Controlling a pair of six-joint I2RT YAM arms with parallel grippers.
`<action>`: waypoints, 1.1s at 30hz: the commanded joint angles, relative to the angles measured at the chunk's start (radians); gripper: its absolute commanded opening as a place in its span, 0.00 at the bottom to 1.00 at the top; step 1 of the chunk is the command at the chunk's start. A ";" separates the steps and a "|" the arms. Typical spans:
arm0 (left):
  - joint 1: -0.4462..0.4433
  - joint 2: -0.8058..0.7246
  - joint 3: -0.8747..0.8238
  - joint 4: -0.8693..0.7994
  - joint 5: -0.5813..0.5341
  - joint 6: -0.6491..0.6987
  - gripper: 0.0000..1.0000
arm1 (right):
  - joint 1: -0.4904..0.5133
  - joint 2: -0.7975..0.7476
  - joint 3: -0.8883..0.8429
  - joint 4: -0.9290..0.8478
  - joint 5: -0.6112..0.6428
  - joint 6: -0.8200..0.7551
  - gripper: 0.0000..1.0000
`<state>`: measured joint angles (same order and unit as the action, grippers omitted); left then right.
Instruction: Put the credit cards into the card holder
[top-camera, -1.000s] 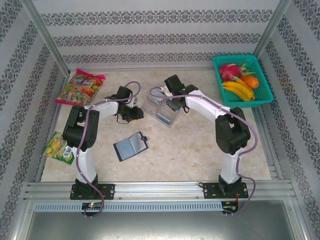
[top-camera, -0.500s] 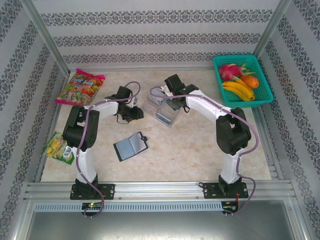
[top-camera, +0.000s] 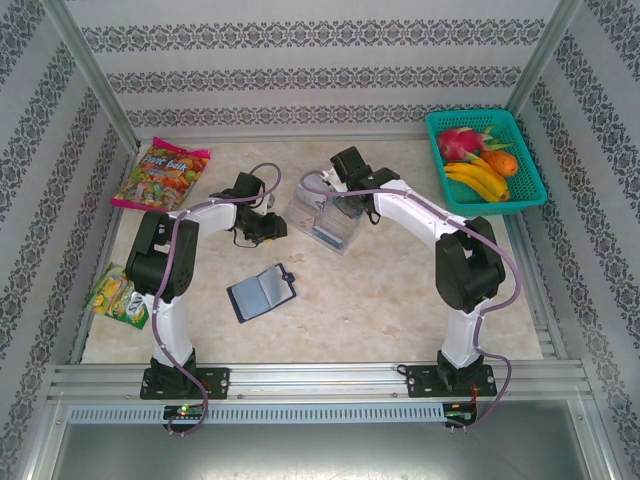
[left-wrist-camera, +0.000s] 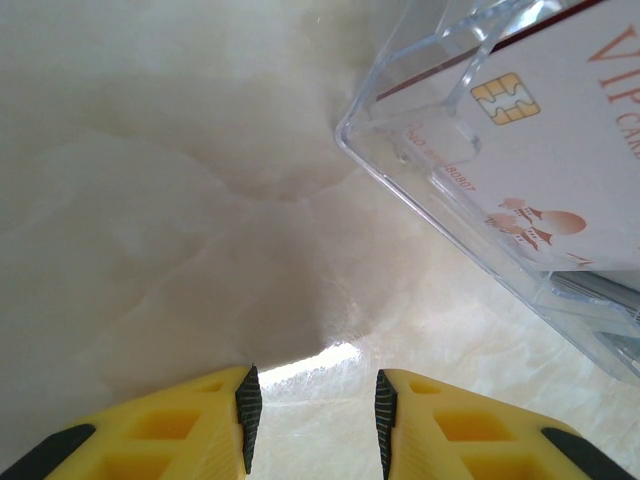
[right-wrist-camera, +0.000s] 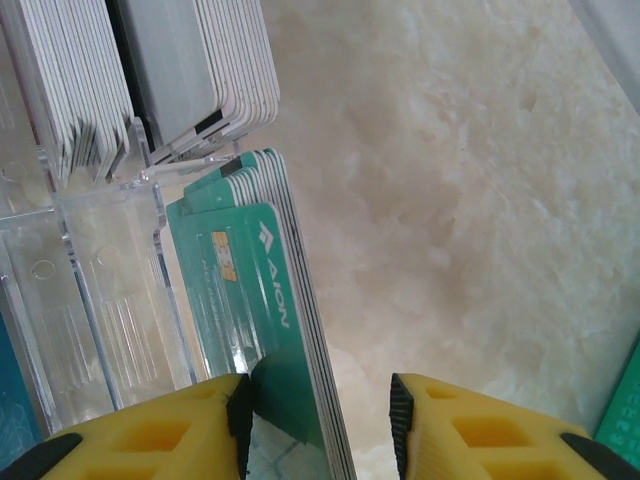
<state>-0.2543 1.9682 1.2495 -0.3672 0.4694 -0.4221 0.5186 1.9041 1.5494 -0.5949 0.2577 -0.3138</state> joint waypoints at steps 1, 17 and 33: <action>0.001 -0.026 -0.001 -0.035 -0.043 0.023 0.40 | -0.011 -0.039 0.011 -0.009 0.009 0.002 0.39; 0.000 -0.028 0.002 -0.036 -0.040 0.022 0.40 | -0.020 -0.059 0.014 -0.023 -0.024 0.007 0.21; 0.001 -0.026 0.008 -0.044 -0.040 0.022 0.40 | -0.051 -0.074 0.027 -0.066 -0.156 0.044 0.13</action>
<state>-0.2543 1.9682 1.2495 -0.3676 0.4694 -0.4221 0.4870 1.8633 1.5497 -0.6235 0.1669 -0.3065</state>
